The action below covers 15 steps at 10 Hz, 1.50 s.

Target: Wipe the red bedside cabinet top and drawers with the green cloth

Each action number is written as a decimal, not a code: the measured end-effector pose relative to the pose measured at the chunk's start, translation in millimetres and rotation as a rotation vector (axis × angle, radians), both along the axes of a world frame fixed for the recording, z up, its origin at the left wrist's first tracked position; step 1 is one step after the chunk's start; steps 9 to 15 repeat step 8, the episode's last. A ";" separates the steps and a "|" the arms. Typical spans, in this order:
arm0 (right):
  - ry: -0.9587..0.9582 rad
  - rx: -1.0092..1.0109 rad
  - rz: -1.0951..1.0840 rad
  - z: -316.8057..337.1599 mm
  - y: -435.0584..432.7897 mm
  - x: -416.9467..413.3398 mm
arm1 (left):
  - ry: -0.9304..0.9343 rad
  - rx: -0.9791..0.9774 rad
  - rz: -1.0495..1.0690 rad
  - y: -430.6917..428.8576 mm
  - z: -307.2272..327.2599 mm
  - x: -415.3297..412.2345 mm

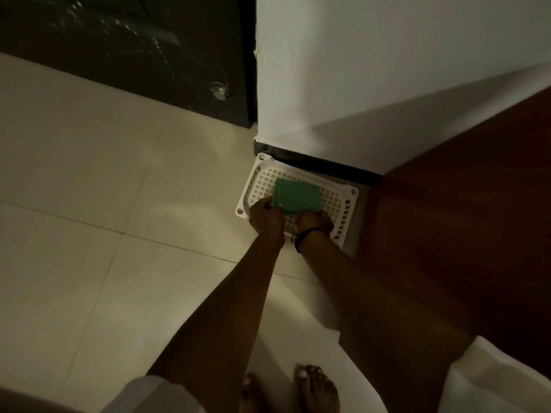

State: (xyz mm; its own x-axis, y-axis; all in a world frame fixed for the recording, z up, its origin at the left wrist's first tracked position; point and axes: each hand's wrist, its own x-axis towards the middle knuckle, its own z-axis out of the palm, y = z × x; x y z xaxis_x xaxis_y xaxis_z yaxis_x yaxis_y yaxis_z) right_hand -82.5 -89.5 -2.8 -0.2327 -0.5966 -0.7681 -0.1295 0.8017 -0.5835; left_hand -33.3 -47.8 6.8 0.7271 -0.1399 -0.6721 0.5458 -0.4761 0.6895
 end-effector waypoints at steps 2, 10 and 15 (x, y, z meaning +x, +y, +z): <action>0.080 0.016 0.071 -35.5 -3.7 -9.7 | -0.086 0.065 -0.005 0.3 -30.2 -6.5; 0.188 0.014 0.167 -2.7 2.1 -20.6 | -0.262 0.086 -0.321 16.9 -4.1 -8.6; 0.188 0.014 0.167 -2.7 2.1 -20.6 | -0.262 0.086 -0.321 16.9 -4.1 -8.6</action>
